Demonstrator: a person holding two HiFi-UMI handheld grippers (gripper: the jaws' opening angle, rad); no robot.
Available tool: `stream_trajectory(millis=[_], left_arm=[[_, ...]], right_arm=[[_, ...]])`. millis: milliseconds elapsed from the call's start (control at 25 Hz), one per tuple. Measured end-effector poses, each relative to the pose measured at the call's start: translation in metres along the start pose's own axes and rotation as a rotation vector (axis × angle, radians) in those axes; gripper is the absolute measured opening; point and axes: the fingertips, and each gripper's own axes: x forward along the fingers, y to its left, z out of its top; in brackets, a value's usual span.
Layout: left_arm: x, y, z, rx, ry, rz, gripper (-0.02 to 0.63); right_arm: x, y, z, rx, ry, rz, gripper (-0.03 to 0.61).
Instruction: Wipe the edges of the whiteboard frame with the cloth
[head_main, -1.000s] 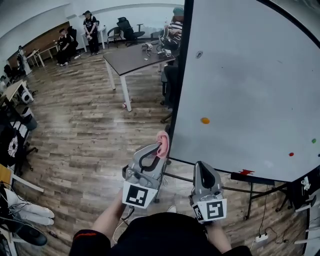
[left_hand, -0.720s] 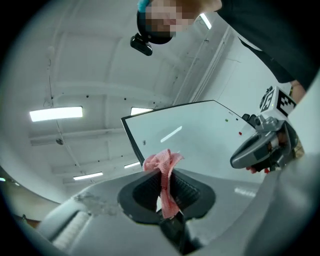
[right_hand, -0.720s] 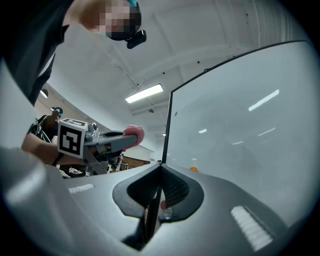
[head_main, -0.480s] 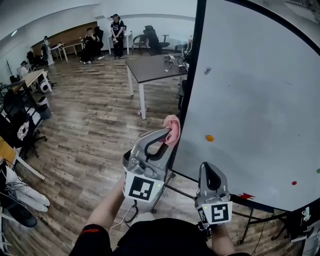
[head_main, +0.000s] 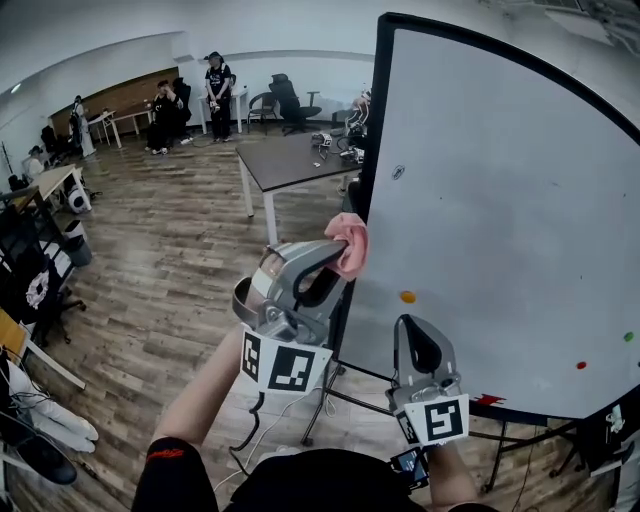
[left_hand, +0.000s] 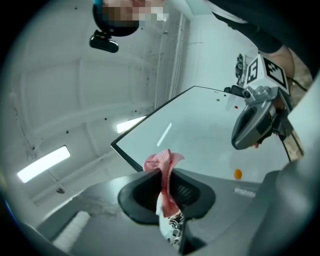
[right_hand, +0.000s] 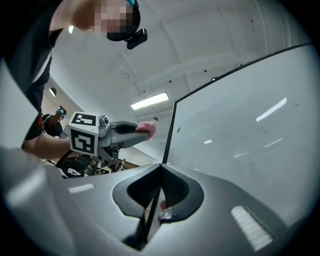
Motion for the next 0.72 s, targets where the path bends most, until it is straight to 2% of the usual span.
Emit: stream_trajectory(millis=[80, 440, 720], left_arm=[[0.007, 0.012, 0.002, 0.084, -0.004, 0.000, 0.043], [0.040, 0.048, 0.021, 0.320, 0.000, -0.072, 0.040], [0.068, 0.052, 0.020, 0.580, 0.093, -0.192, 0.040]], right_arm=[[0.004, 0.003, 0.004, -0.006, 0.001, 0.000, 0.002], [0.020, 0.006, 0.019, -0.075, -0.002, -0.029, 0.002], [0.029, 0.007, 0.029, -0.130, 0.012, -0.038, 0.002]])
